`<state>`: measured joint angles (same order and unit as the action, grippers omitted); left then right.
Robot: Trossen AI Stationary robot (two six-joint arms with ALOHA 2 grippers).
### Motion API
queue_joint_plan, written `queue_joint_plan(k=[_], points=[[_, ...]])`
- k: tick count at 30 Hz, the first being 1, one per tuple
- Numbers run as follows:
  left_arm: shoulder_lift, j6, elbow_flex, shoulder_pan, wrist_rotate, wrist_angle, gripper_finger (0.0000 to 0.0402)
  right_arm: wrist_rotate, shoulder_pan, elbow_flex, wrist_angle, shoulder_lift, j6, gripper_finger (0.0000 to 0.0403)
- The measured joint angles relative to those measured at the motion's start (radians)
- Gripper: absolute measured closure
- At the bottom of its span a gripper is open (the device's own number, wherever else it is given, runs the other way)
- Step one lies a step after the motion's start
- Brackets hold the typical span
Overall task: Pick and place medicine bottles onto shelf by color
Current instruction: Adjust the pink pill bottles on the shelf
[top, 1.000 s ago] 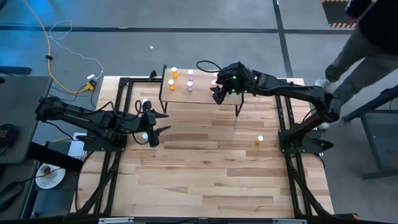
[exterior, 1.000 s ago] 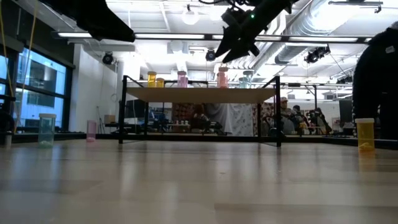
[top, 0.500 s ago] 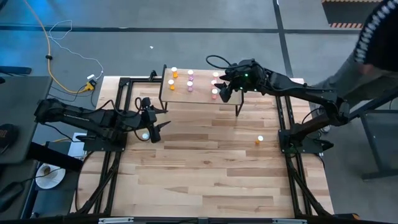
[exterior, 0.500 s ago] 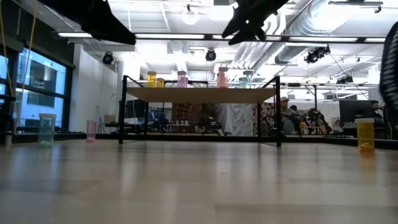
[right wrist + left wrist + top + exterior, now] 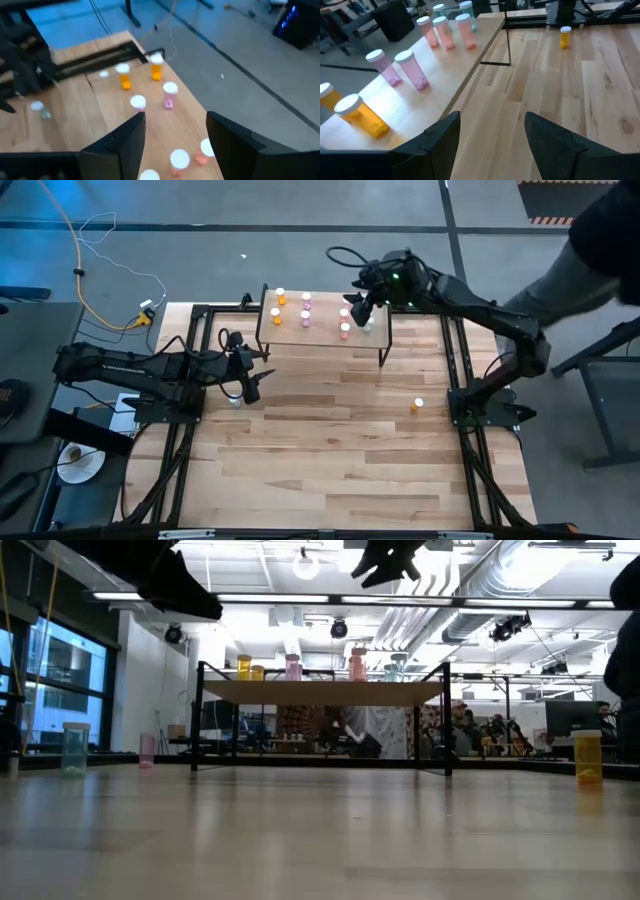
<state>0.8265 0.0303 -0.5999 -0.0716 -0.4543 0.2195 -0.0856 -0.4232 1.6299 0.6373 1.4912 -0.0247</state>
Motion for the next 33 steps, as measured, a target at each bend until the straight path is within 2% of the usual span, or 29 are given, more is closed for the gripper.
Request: queue_joint_plan(k=[10,14,19,28,33], points=[[0.000,-0.021,0.000,-0.001,0.009,0.000,0.0188,0.000,-0.005,0.307,0.259,0.216,0.069,0.0201],[0.000,-0.027,0.000,-0.001,0.009,0.001,0.0188,-0.011,-0.005,0.390,0.359,0.291,0.120,0.0202],[0.000,-0.027,0.000,-0.001,0.008,0.001,0.0188,-0.011,-0.009,0.418,0.399,0.347,0.157,0.0217],[0.000,-0.028,0.000,-0.001,0.008,0.001,0.0188,0.025,-0.011,0.418,0.400,0.397,0.161,0.0284],[0.000,-0.031,0.000,-0.001,0.006,0.001,0.0188,0.035,-0.014,0.417,0.414,0.444,0.164,0.0307]])
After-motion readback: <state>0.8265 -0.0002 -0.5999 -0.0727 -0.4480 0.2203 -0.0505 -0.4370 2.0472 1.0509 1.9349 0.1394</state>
